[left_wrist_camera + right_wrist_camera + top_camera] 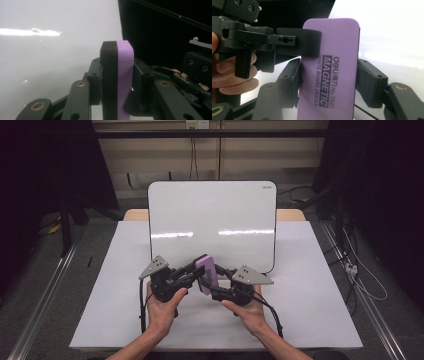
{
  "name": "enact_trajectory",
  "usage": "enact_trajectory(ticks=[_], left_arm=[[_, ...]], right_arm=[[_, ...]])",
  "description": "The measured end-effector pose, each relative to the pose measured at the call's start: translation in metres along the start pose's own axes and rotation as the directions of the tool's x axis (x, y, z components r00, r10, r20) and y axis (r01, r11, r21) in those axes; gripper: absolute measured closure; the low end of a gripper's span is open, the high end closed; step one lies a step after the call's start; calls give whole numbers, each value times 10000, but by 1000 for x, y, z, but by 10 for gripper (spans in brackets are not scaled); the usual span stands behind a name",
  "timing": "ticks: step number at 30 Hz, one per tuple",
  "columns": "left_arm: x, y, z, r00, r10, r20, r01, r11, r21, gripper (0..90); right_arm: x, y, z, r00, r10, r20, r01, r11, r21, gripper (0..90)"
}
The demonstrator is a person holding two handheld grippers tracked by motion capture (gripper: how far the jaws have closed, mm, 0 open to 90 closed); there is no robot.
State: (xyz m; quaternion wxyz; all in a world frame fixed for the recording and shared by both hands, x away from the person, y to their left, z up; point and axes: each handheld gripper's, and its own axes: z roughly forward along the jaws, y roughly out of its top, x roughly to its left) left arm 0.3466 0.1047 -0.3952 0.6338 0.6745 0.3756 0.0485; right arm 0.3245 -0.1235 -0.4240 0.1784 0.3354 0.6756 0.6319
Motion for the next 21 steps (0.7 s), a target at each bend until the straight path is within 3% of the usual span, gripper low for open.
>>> enact_trajectory(ticks=[3,9,12,15,17,21], left_arm=[[3,6,-3,9998,-125,-143,123,9998,-173,642],[11,20,-13,9976,276,-631,-294,9992,-275,644],[16,24,-17,9917,741,-1051,-750,9972,-49,644],[19,27,-21,9865,1060,-1247,-1037,9943,247,645],[20,27,-25,9836,1129,-1404,-1090,9934,351,646],[26,30,-32,9673,1630,-1943,-1539,9862,614,647]], right_arm=[[-1,-1,-1,10000,-13,43,11,9992,408,244],[-11,2,-10,9983,237,527,-258,9989,391,164],[-19,3,-15,9958,164,901,-233,9969,754,118],[-27,3,-22,9915,-87,1295,-62,9934,1142,145],[-31,4,-26,9891,-55,1473,-127,9924,1220,101],[-40,7,-37,9810,-75,1939,-159,9928,1190,68]])
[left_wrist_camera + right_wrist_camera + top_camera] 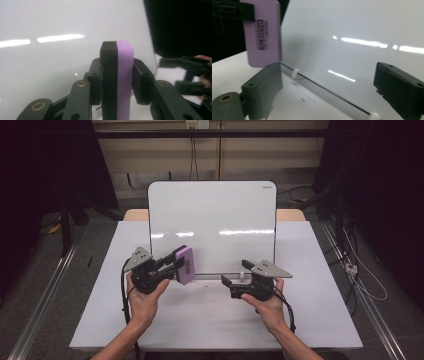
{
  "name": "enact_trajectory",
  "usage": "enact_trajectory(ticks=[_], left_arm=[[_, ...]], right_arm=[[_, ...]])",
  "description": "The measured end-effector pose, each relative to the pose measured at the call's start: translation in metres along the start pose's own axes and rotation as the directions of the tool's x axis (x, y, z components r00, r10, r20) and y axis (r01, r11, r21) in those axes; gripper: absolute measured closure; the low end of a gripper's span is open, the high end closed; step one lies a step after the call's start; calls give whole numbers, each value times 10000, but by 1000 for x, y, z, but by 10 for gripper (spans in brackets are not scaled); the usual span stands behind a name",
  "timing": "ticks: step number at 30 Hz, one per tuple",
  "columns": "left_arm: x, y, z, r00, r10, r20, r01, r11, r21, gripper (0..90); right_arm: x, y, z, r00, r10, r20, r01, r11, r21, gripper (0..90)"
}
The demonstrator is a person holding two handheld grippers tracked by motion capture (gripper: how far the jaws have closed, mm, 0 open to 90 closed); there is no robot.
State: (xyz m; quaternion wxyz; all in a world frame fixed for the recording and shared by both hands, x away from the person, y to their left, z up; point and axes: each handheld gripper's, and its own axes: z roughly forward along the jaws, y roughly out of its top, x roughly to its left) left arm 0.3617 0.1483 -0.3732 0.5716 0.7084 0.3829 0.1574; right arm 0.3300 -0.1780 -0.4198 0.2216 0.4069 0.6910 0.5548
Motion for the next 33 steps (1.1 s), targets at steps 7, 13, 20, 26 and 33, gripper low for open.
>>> enact_trajectory(ticks=[7,13,20,26,33], left_arm=[[10,5,-5,9932,830,-818,-770,9943,738,650],[12,12,-5,9752,1669,-1456,-1475,9798,1348,652],[11,16,1,9248,3012,-2323,-2432,9378,2479,653],[10,17,11,8864,3767,-2691,-2781,8980,3410,655],[9,13,28,8557,4386,-2747,-3011,8536,4251,655]], right_arm=[[-20,-2,-21,9963,77,857,-72,10000,-51,47],[-33,-8,-37,9916,-159,1286,124,9995,283,44],[-47,-16,-53,9830,-139,1831,42,9986,533,56],[-49,-20,-55,9819,-81,1895,-25,9984,557,56],[-48,-22,-54,9828,-54,1847,-56,9983,587,54]])
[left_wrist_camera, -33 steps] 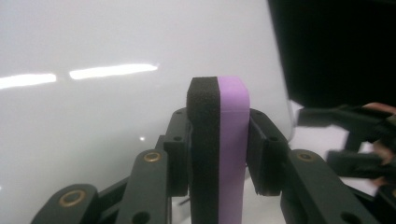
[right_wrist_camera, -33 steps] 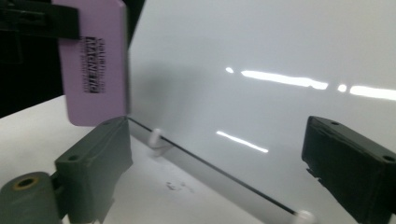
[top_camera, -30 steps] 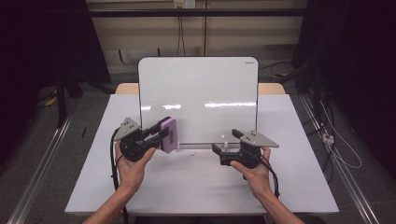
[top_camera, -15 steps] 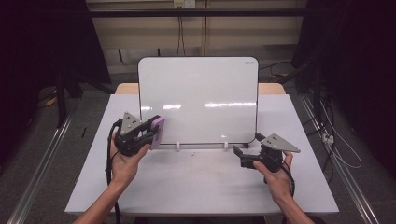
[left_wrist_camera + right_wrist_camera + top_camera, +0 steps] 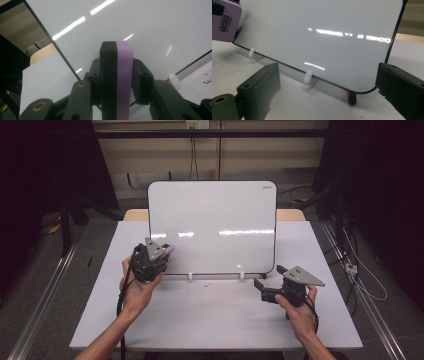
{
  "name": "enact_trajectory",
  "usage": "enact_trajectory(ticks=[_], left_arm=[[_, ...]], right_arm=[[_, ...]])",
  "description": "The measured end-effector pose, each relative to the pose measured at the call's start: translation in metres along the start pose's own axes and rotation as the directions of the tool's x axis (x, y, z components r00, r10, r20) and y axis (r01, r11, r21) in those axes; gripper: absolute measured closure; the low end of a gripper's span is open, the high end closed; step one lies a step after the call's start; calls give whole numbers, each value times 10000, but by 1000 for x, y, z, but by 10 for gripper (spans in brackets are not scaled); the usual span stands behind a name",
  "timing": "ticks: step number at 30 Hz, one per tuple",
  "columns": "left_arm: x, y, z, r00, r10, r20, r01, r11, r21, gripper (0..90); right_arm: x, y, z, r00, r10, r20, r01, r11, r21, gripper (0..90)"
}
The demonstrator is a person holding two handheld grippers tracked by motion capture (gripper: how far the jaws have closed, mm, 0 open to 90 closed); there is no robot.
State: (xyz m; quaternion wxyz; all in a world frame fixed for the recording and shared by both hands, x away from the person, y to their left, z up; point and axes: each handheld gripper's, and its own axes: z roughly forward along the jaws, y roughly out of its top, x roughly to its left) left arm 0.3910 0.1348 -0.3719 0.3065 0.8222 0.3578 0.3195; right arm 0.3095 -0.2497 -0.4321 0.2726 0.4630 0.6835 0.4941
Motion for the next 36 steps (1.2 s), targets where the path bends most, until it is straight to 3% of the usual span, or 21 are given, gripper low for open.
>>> enact_trajectory(ticks=[5,9,16,22,25,28,30,32,36], left_arm=[[-11,8,8,9980,537,-318,-526,9980,345,656],[-15,11,14,9968,662,-449,-641,9968,470,656],[-16,12,18,9966,682,-454,-661,9968,455,650],[-15,11,18,9983,447,-379,-437,9987,271,635],[-11,9,19,9998,184,-54,-184,9997,135,604],[-6,8,19,9999,-125,69,126,9999,-66,511],[-3,8,19,9986,-311,416,324,9990,-296,426],[-4,8,16,9992,-298,281,309,9988,-392,351],[-2,3,9,9965,-629,543,686,9914,-1113,204]], right_arm=[[0,0,0,10000,-32,-47,32,10000,12,54],[0,0,-1,10000,-10,-62,10,10000,-16,55],[0,0,0,10000,36,-74,-36,10000,-4,55],[0,0,0,10000,-3,-78,3,10000,-27,57],[0,0,0,10000,40,-77,-40,10000,-37,57],[-1,0,0,10000,32,-48,-33,10000,-30,57],[-1,0,0,10000,65,-37,-65,10000,-54,57],[-2,0,0,10000,76,-27,-76,9999,-67,57],[-2,0,-1,10000,52,0,-52,10000,-80,58]])
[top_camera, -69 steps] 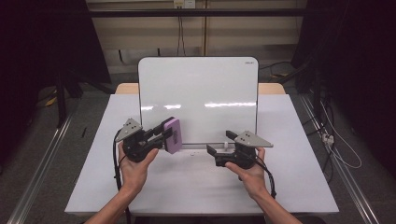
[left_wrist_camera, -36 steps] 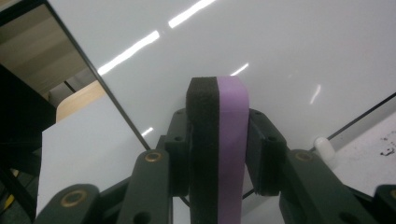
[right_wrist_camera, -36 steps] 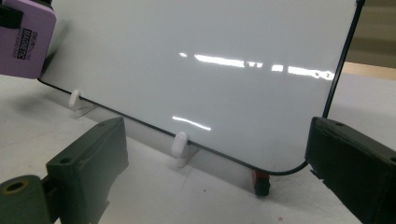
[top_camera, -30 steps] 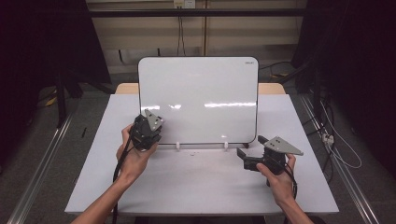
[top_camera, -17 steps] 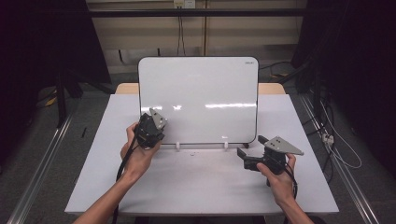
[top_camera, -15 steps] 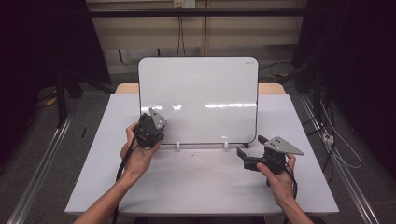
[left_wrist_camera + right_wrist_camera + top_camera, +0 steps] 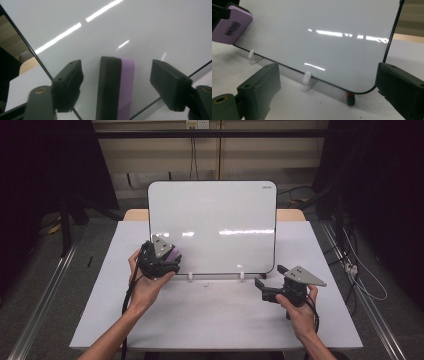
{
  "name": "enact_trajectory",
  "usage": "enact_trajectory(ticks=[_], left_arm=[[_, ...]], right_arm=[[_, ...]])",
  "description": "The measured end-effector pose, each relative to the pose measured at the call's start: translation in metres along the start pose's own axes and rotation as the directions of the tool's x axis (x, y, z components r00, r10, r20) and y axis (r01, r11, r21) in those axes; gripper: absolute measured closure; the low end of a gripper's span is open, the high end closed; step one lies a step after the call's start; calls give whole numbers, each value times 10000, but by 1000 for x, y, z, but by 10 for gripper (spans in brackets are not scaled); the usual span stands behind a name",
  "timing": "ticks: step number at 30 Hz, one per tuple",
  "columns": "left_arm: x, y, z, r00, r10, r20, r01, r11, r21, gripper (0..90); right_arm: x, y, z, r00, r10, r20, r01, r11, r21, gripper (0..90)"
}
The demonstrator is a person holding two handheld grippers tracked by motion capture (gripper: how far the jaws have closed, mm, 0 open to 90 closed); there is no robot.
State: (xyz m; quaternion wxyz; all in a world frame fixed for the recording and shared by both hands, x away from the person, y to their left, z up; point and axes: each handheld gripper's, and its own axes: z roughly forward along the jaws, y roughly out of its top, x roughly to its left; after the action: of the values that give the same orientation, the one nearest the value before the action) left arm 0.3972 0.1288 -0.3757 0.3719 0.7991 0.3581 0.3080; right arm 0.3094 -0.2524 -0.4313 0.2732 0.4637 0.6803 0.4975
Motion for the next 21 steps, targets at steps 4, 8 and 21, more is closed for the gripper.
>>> enact_trajectory(ticks=[4,8,21], left_arm=[[7,-9,-8,9953,-751,613,772,9965,-322,107],[14,-14,-18,9895,-1196,807,1262,9886,-816,58],[33,-48,-41,9325,-2773,2312,3094,9438,-1159,33]], right_arm=[[-1,-1,-1,10000,-58,77,58,10000,38,57],[-1,-2,0,9997,-161,204,158,9998,142,61],[-6,-7,-8,9992,-300,273,288,9987,428,53]])
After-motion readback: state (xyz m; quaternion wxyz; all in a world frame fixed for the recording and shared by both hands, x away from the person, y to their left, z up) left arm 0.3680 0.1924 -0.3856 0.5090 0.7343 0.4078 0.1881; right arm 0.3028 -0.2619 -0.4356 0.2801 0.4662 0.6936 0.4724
